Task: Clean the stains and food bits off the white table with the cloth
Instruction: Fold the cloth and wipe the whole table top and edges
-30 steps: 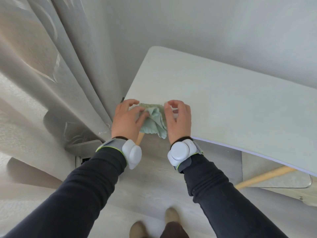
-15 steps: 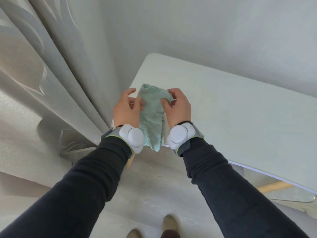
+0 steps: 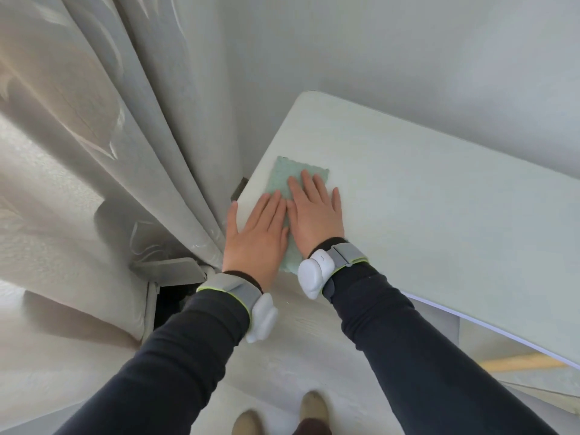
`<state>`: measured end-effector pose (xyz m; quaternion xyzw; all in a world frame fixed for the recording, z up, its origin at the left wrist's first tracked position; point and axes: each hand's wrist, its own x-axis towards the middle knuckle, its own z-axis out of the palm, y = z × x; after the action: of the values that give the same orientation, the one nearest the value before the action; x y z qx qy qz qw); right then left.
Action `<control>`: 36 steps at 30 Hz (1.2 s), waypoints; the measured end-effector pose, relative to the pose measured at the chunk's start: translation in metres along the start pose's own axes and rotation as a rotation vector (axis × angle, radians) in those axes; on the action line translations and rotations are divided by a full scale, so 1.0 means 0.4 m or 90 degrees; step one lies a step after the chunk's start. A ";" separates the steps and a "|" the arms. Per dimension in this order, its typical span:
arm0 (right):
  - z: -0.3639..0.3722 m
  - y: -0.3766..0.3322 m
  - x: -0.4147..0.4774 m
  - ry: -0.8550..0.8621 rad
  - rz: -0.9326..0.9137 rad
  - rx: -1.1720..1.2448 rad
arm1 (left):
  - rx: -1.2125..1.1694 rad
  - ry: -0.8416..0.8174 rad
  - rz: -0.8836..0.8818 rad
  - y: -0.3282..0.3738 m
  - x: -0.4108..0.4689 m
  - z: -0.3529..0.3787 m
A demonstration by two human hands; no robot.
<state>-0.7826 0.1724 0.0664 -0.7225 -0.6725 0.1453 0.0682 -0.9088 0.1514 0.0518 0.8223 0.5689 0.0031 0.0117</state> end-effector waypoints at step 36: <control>-0.082 0.328 -0.139 -0.017 -0.031 -0.066 | -0.062 -0.033 -0.062 0.394 -0.026 0.009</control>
<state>-0.6509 0.1090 0.0655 -0.7065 -0.6974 0.1181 0.0248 -0.7651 0.0861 0.0517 0.7917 0.6072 0.0088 0.0664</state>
